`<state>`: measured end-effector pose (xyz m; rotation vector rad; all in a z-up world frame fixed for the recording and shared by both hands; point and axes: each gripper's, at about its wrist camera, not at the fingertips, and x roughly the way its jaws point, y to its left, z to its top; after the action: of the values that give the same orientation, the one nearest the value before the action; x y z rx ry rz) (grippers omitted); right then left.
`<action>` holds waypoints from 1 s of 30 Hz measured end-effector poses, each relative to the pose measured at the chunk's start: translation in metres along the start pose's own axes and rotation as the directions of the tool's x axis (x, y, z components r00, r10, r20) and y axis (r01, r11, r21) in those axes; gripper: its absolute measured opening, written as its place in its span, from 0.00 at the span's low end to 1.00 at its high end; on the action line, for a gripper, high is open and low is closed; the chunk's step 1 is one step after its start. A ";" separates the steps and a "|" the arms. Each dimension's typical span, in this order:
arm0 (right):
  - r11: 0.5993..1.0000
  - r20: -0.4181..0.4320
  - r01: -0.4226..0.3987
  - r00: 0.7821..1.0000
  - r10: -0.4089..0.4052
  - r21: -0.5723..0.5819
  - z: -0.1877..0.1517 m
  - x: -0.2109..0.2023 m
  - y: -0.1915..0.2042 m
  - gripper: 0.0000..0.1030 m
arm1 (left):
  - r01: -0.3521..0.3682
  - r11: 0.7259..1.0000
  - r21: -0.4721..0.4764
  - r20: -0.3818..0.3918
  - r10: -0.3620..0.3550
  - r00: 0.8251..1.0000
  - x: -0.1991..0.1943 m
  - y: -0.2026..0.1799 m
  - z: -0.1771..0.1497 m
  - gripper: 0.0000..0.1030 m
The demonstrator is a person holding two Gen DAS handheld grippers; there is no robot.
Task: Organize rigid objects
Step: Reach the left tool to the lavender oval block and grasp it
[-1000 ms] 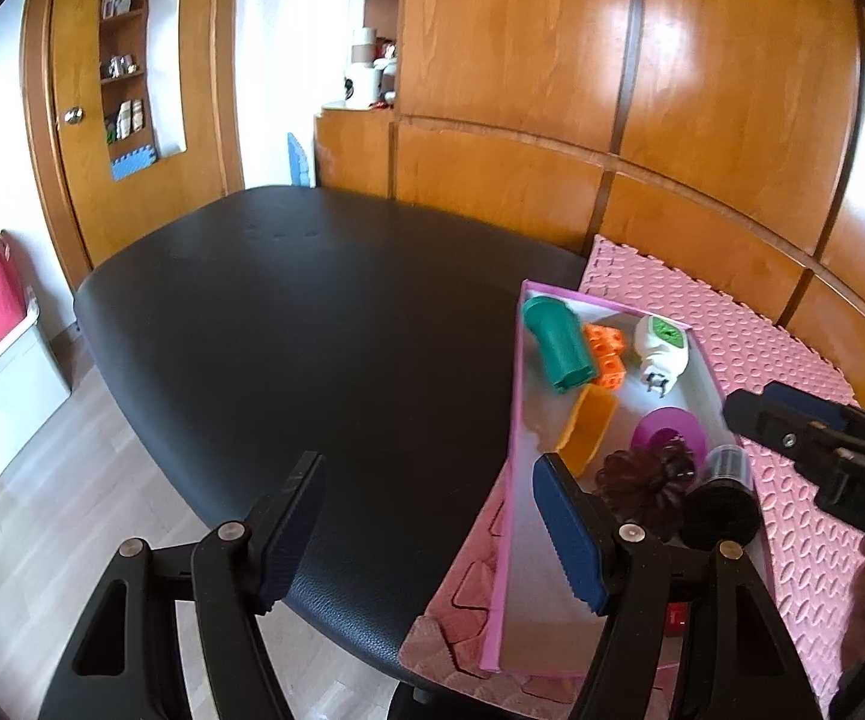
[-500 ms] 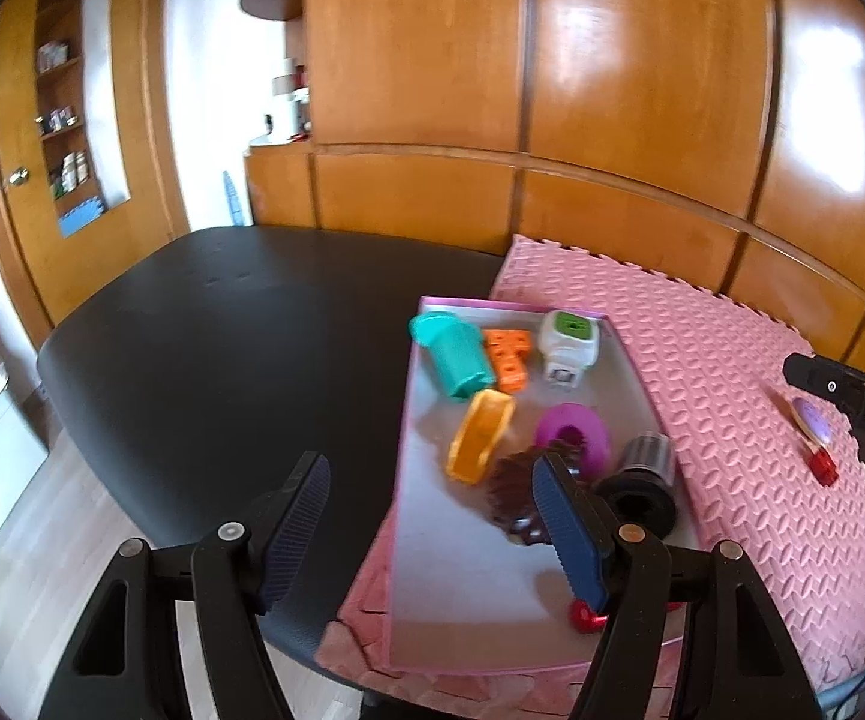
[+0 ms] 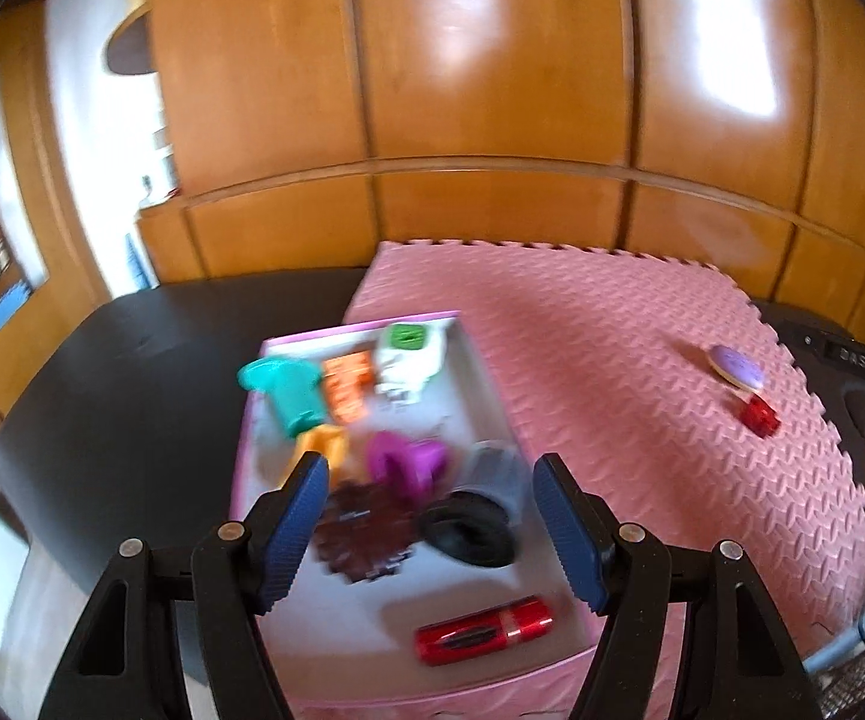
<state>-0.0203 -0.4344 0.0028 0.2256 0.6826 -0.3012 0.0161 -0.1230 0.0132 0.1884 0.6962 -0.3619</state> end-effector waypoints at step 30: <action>0.877 -0.061 0.097 0.995 -0.078 0.471 -0.008 0.001 -0.110 0.60 | 0.319 0.918 0.235 -0.151 -0.289 0.945 0.102 -0.191 0.048 0.86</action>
<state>-0.0621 -0.5351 -0.0161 0.6732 0.6512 -0.5526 0.0431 -0.3392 -0.0268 0.3502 0.7920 -0.7473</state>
